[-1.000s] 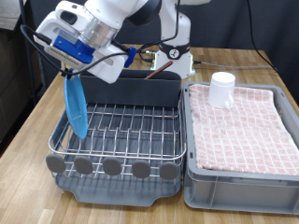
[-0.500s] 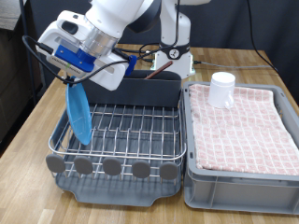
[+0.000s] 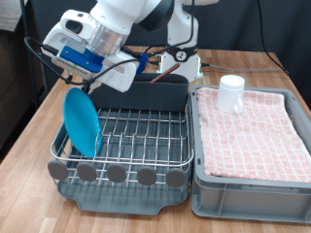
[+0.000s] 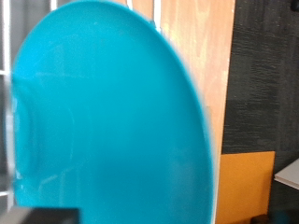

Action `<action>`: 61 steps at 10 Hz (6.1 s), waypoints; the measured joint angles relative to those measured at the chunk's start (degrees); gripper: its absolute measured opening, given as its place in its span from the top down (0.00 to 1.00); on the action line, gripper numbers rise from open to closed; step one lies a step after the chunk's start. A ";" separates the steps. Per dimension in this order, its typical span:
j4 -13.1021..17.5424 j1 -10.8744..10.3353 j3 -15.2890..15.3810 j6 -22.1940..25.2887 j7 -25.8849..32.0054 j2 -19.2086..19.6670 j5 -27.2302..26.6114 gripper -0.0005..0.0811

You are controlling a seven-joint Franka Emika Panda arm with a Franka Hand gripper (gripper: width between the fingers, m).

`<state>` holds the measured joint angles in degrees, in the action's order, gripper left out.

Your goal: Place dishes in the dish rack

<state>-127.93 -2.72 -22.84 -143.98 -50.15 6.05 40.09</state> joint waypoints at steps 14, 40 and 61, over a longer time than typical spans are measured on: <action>7.55 -6.40 8.37 30.40 25.01 -18.76 -27.59 0.01; -2.16 -11.86 26.24 34.07 4.63 -20.36 -36.52 0.01; -4.25 -12.72 30.97 21.09 3.83 -2.07 -36.13 0.01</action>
<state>-132.17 -15.44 8.13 -122.89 -46.33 3.98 3.96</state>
